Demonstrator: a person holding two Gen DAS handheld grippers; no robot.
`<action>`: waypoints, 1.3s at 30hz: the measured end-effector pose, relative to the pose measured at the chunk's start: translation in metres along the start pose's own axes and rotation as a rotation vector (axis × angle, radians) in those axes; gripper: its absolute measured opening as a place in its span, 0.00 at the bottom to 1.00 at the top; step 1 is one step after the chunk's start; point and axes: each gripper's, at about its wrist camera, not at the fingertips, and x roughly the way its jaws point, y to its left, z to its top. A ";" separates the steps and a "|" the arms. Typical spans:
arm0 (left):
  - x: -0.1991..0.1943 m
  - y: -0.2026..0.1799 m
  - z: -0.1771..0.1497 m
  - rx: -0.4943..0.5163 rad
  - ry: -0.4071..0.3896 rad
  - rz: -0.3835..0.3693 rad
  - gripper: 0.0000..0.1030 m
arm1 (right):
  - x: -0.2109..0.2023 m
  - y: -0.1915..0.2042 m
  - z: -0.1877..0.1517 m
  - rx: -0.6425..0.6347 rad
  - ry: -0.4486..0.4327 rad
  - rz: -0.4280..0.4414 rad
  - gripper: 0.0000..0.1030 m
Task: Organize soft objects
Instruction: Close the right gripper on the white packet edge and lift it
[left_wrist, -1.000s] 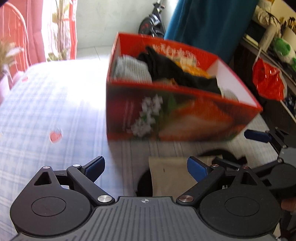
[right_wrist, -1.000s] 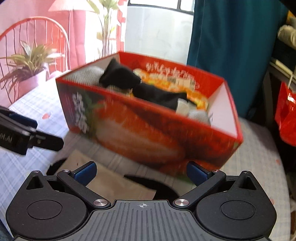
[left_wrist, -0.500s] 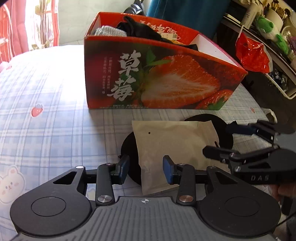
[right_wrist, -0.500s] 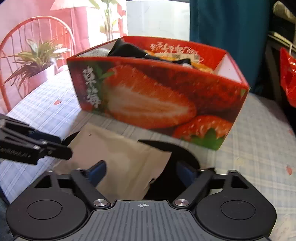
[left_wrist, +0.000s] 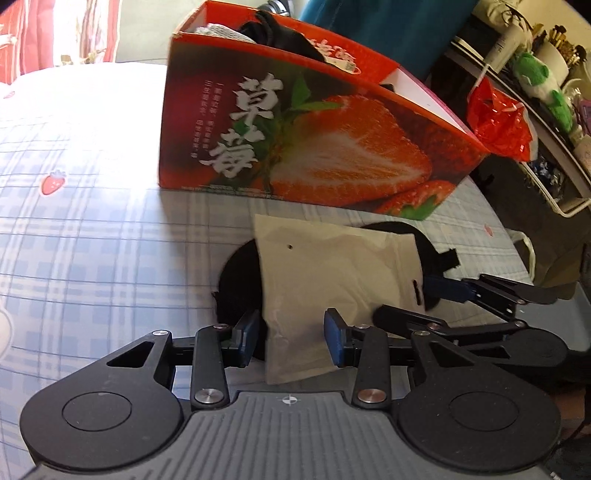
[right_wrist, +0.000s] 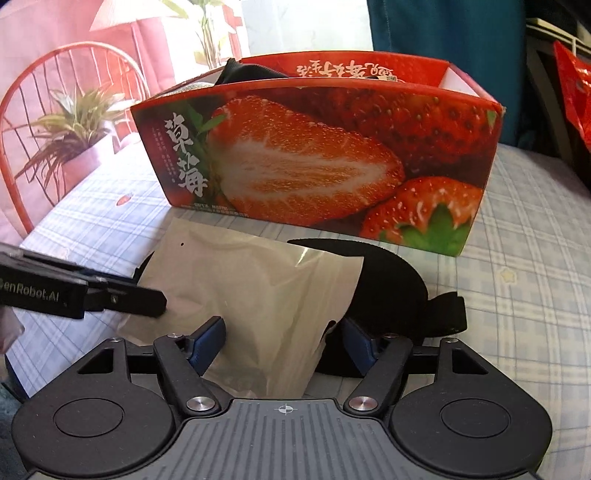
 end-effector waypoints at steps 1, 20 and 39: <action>0.000 -0.003 -0.001 0.006 0.005 -0.006 0.38 | 0.001 -0.001 0.000 0.009 -0.002 0.007 0.72; -0.010 0.009 -0.036 -0.126 -0.013 -0.030 0.30 | -0.016 -0.003 -0.016 0.105 -0.040 0.035 0.53; -0.003 0.004 -0.031 -0.077 -0.077 0.011 0.30 | -0.009 0.009 -0.023 0.033 -0.071 0.004 0.61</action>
